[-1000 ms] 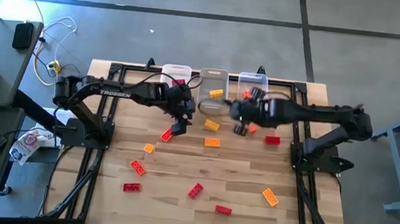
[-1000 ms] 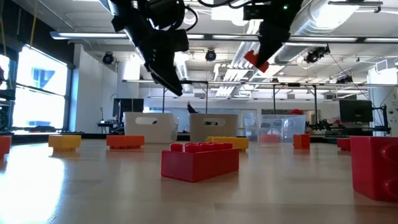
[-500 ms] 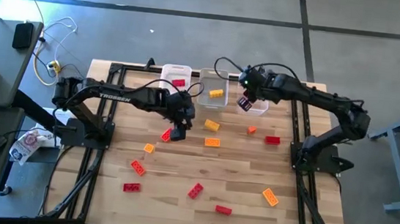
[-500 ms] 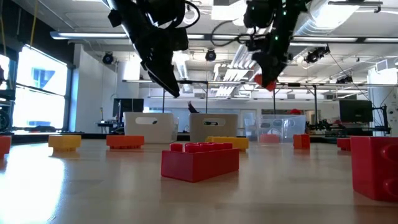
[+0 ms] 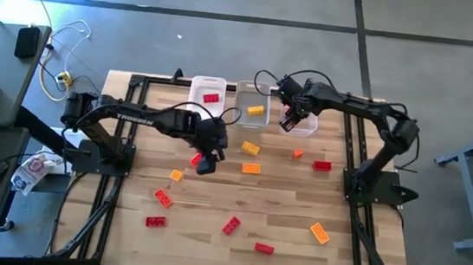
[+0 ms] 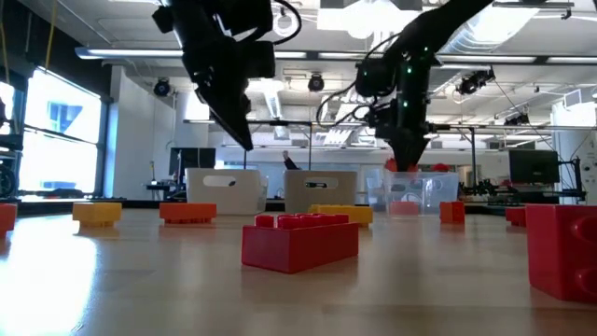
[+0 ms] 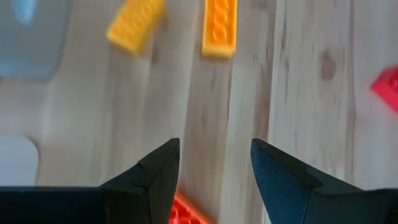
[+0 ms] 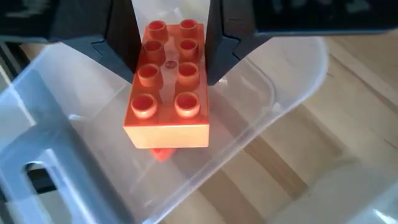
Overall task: Sort & place blocks by color
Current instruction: Put the orange game piece into the transparent bin, then put the yellow game piece into the gray bin
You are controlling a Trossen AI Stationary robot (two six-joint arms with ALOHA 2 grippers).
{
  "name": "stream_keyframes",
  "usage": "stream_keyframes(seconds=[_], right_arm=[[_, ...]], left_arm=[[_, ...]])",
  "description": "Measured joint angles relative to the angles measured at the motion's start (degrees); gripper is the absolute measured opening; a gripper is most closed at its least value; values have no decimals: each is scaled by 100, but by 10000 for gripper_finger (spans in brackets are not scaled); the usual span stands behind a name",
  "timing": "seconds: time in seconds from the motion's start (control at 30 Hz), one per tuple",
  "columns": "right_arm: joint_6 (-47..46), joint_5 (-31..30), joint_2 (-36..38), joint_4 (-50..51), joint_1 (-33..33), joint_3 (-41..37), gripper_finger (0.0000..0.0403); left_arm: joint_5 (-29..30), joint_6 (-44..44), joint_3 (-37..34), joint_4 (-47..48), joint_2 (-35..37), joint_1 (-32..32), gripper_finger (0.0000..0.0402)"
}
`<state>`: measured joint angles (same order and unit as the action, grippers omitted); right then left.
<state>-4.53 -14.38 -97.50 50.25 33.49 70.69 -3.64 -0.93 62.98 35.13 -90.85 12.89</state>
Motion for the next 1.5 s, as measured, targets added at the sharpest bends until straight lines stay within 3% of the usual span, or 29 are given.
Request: stream_keyframes(seconds=[0.57,0.97,1.17,1.5], right_arm=[[226,-8,-515,-101,199,-1,122],[324,-154,-515,-39,212,-1,183],[308,-315,-515,74,212,23,192],[155,-41,-512,556,210,497,193]], left_arm=[[209,-711,-2,1395,0,-728,186],[708,-1086,-2,2423,0,-1211,186],[1055,-916,-2,2557,0,-1486,186],[1385,-1996,-2,3044,0,-1853,186]])
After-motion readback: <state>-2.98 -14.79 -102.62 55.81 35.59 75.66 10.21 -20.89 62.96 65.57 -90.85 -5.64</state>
